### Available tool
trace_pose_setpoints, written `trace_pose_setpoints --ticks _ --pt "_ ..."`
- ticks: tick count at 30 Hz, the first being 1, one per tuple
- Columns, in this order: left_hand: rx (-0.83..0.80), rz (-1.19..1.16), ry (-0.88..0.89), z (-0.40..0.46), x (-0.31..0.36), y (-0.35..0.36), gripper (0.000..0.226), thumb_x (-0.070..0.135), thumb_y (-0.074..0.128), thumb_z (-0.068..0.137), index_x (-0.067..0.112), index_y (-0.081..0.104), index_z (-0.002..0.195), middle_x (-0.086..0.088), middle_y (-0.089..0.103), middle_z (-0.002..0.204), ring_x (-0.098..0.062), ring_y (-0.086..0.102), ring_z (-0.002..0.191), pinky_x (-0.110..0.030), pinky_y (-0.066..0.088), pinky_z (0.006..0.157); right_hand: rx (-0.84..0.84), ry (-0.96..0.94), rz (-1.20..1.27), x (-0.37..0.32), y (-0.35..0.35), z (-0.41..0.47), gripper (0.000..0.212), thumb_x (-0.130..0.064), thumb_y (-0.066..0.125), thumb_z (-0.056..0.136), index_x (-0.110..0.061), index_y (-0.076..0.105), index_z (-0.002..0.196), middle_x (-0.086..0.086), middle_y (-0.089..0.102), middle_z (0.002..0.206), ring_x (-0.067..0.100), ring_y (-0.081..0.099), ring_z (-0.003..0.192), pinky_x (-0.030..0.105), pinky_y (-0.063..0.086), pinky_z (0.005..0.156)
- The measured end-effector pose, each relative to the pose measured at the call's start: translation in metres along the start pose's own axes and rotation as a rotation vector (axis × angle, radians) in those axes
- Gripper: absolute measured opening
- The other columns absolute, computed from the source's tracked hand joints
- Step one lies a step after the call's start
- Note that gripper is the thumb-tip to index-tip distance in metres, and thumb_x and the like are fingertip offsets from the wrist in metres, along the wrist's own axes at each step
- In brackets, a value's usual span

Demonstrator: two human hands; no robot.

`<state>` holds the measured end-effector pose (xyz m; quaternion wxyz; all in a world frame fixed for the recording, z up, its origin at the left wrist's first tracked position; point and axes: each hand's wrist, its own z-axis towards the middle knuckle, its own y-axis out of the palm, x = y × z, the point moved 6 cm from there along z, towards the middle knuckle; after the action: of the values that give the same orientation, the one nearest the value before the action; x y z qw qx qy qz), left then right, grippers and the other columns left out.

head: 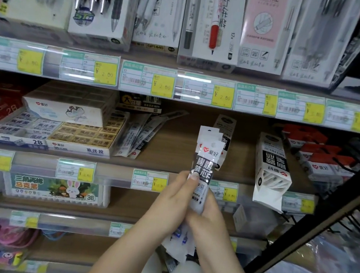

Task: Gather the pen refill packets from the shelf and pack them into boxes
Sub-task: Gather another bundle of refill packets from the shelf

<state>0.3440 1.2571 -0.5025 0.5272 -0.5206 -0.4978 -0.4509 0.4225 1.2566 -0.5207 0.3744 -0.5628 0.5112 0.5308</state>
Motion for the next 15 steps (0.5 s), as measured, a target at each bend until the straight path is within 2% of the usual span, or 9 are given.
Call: trace_pose_setpoints --ticks 2,3,5,7,9,10,13,15 --pt "-0.002 0.041 0.015 0.001 0.007 -0.003 0.027 0.041 0.037 0.098 0.028 0.06 0.105 0.006 0.067 0.099 -0.003 0.061 0.096 -0.019 0.045 0.085 0.015 0.009 -0.035 0.0 -0.005 0.0 0.04 0.008 0.05 0.086 -0.024 0.06 0.106 0.004 0.073 0.093 0.014 0.07 0.088 0.032 0.055 0.077" --pt "0.048 0.118 0.05 0.005 0.012 -0.011 0.027 0.04 0.039 0.098 0.025 0.059 0.109 0.009 0.066 0.102 -0.002 0.059 0.097 -0.016 0.043 0.082 0.015 0.015 -0.063 -0.001 -0.007 -0.001 0.042 0.01 0.046 0.085 -0.023 0.06 0.105 0.005 0.072 0.091 0.012 0.07 0.083 0.028 0.054 0.072" --pt "0.252 0.44 0.156 0.015 0.024 -0.039 0.031 0.036 0.045 0.097 0.016 0.055 0.119 0.004 0.062 0.112 -0.011 0.057 0.104 -0.022 0.044 0.084 0.0 0.039 -0.073 0.0 -0.01 -0.004 0.043 0.012 0.041 0.084 -0.021 0.056 0.107 0.009 0.069 0.088 0.016 0.07 0.075 0.029 0.053 0.066" --pt "0.444 0.812 0.214 0.024 0.037 -0.067 0.031 0.027 0.051 0.095 0.005 0.053 0.116 -0.01 0.061 0.109 -0.027 0.056 0.102 -0.035 0.046 0.082 -0.009 0.057 -0.065 0.001 -0.012 -0.007 0.042 0.012 0.041 0.084 -0.019 0.054 0.109 0.011 0.067 0.088 0.018 0.07 0.072 0.031 0.053 0.063" --pt "0.501 1.052 0.14 0.039 0.037 -0.088 0.03 0.013 0.053 0.089 0.001 0.052 0.116 -0.018 0.06 0.103 -0.036 0.056 0.096 -0.041 0.045 0.076 -0.01 0.061 -0.07 0.0 -0.014 -0.009 0.038 0.011 0.042 0.084 -0.018 0.054 0.107 0.016 0.066 0.09 0.018 0.069 0.071 0.029 0.053 0.062" --pt "0.483 1.137 0.073 0.047 0.033 -0.095 0.035 0.009 0.053 0.086 0.001 0.05 0.119 -0.02 0.061 0.104 -0.037 0.056 0.098 -0.042 0.045 0.079 -0.014 0.061 -0.069 -0.001 -0.014 -0.009 0.036 0.01 0.043 0.085 -0.017 0.055 0.105 0.018 0.066 0.091 0.018 0.069 0.071 0.029 0.053 0.061" --pt "0.417 1.276 -0.128 0.064 0.02 -0.11 0.038 0.008 0.05 0.086 0.007 0.047 0.124 -0.02 0.058 0.12 -0.035 0.049 0.118 -0.043 0.038 0.101 -0.034 0.061 -0.065 -0.005 -0.012 -0.012 0.031 0.011 0.043 0.085 -0.015 0.055 0.098 0.023 0.065 0.094 0.018 0.069 0.069 0.027 0.054 0.06" --pt "0.392 1.312 -0.208 0.07 0.016 -0.113 0.035 0.005 0.047 0.087 0.01 0.052 0.122 -0.018 0.055 0.128 -0.032 0.044 0.126 -0.041 0.034 0.108 -0.039 0.058 -0.07 -0.007 -0.011 -0.013 0.03 0.011 0.043 0.086 -0.014 0.055 0.098 0.025 0.064 0.095 0.017 0.068 0.068 0.024 0.053 0.058"
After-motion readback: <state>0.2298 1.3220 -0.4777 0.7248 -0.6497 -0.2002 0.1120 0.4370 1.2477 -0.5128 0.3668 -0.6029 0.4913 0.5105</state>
